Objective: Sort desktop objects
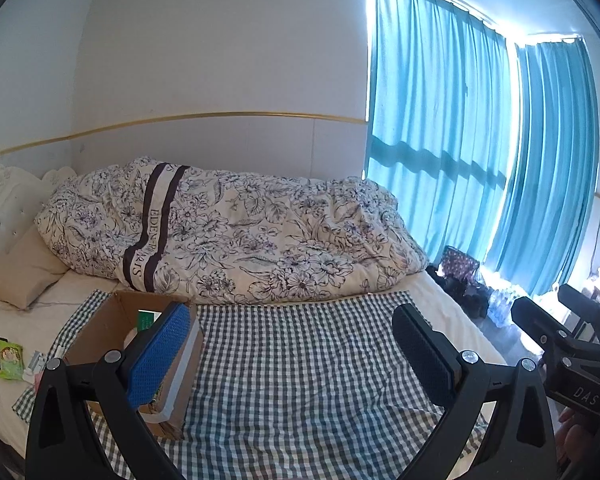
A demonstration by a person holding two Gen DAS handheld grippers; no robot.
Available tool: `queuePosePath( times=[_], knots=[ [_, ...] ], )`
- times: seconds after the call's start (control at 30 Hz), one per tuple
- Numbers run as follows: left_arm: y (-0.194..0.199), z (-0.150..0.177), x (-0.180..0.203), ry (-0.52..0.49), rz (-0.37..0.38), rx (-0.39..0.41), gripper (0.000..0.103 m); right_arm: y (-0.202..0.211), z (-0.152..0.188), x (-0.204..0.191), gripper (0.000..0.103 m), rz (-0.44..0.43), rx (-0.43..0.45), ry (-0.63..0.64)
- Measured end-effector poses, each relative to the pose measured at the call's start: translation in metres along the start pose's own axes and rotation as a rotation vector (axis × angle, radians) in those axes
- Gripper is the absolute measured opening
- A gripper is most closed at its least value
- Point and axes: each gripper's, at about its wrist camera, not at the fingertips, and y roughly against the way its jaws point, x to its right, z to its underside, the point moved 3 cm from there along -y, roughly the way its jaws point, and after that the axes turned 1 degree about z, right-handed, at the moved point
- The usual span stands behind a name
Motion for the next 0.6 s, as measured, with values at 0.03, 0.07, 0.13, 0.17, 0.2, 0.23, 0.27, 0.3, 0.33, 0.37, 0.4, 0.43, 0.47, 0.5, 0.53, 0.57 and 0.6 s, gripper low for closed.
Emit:
queuePosePath(
  times=[0.03, 0.07, 0.13, 0.17, 0.2, 0.23, 0.27, 0.3, 0.33, 0.37, 0.4, 0.43, 0.47, 0.5, 0.53, 0.57, 0.6],
  knots=[
    [0.0, 0.0, 0.001, -0.002, 0.001, 0.0, 0.103, 0.0, 0.0, 0.0, 0.103, 0.004, 0.0, 0.002],
    [0.0, 0.0, 0.001, -0.005, 0.0, 0.002, 0.103, -0.001, 0.0, 0.0, 0.103, 0.006, -0.001, 0.003],
    [0.0, 0.0, 0.002, -0.009, -0.005, 0.005, 0.103, -0.002, 0.0, 0.002, 0.103, 0.004, -0.005, 0.002],
    [0.0, -0.001, 0.002, -0.009, -0.007, 0.006, 0.103, -0.003, 0.001, 0.002, 0.103, 0.004, -0.007, 0.003],
    [0.0, -0.001, 0.002, -0.009, -0.007, 0.007, 0.103, -0.004, 0.001, 0.001, 0.103, 0.004, -0.009, 0.005],
    [0.0, -0.001, 0.001, -0.009, -0.006, 0.008, 0.103, -0.004, 0.002, 0.001, 0.103, 0.004, -0.011, 0.006],
    [0.0, -0.001, 0.001, -0.01, -0.007, 0.01, 0.103, -0.005, 0.002, 0.0, 0.103, 0.004, -0.014, 0.007],
    [0.0, 0.0, 0.001, -0.011, -0.01, 0.011, 0.103, -0.007, 0.003, 0.0, 0.103, 0.003, -0.016, 0.008],
    [0.0, 0.0, 0.001, -0.012, -0.013, 0.011, 0.103, -0.008, 0.004, -0.001, 0.103, 0.002, -0.019, 0.009],
    [-0.001, 0.0, 0.0, -0.011, -0.016, 0.011, 0.103, -0.008, 0.005, -0.001, 0.103, 0.002, -0.022, 0.011],
    [-0.002, 0.001, 0.0, -0.009, -0.02, 0.011, 0.103, -0.009, 0.005, -0.002, 0.103, 0.002, -0.024, 0.013],
    [-0.002, 0.001, 0.0, -0.006, -0.021, 0.01, 0.103, -0.01, 0.006, -0.001, 0.103, 0.002, -0.025, 0.014],
    [-0.003, 0.001, -0.001, -0.005, -0.021, 0.009, 0.103, -0.01, 0.006, -0.001, 0.103, 0.001, -0.027, 0.015],
    [-0.004, 0.001, -0.002, -0.004, -0.02, 0.006, 0.103, -0.011, 0.006, -0.001, 0.103, 0.001, -0.028, 0.015],
    [-0.004, 0.001, -0.002, -0.005, -0.018, 0.003, 0.103, -0.012, 0.007, -0.001, 0.103, 0.0, -0.03, 0.015],
    [-0.005, 0.002, -0.001, -0.007, -0.017, 0.001, 0.103, -0.013, 0.007, -0.001, 0.103, -0.001, -0.032, 0.015],
    [-0.005, 0.002, -0.001, -0.009, -0.018, 0.0, 0.103, -0.013, 0.007, -0.001, 0.103, -0.002, -0.034, 0.015]
  ],
)
